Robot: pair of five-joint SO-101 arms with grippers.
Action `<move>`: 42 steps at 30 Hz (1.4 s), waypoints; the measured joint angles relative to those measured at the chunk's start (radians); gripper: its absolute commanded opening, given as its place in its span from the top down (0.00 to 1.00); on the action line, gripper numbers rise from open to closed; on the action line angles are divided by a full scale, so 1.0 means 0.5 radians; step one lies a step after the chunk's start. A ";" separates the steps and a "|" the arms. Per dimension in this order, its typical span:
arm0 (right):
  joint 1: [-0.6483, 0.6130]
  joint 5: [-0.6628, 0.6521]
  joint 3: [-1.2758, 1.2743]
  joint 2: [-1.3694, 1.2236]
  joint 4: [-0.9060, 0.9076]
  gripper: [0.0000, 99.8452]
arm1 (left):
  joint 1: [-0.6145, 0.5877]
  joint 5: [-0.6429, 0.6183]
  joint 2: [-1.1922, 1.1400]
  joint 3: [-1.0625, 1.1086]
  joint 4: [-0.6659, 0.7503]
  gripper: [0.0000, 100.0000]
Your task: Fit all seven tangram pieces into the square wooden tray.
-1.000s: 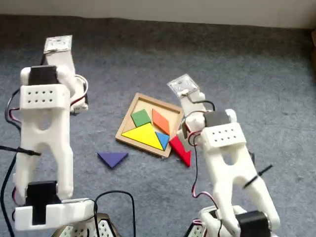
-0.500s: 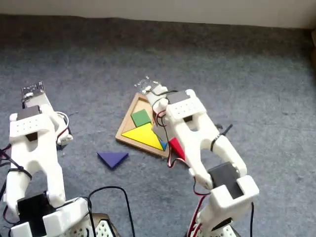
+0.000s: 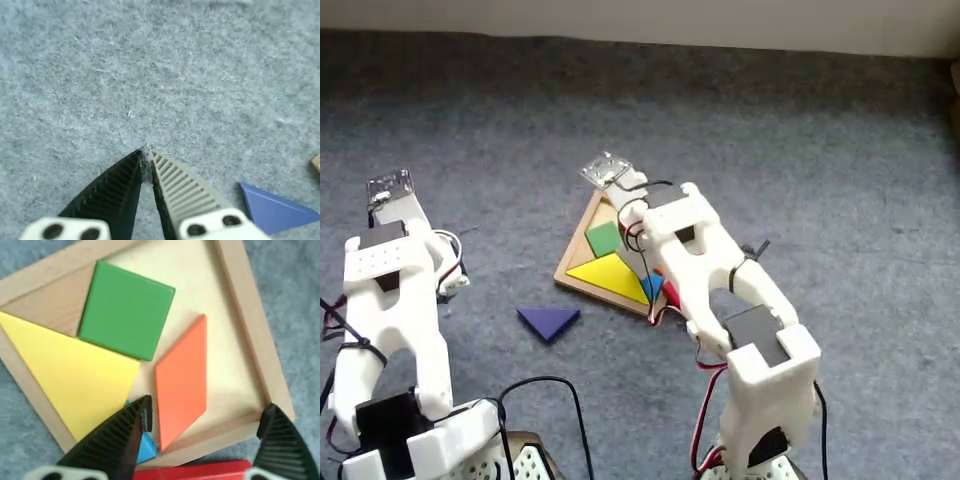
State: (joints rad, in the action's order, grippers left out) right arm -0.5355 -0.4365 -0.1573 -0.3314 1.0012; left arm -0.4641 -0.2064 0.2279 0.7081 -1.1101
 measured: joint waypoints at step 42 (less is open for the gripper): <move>-0.184 -0.313 -0.199 0.482 0.018 0.96 | 0.000 0.000 0.000 0.000 0.000 0.99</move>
State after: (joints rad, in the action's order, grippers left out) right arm -0.6276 -0.5930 -0.2570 -0.0905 1.0104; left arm -0.4641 -0.2064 0.2279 0.7081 -1.1101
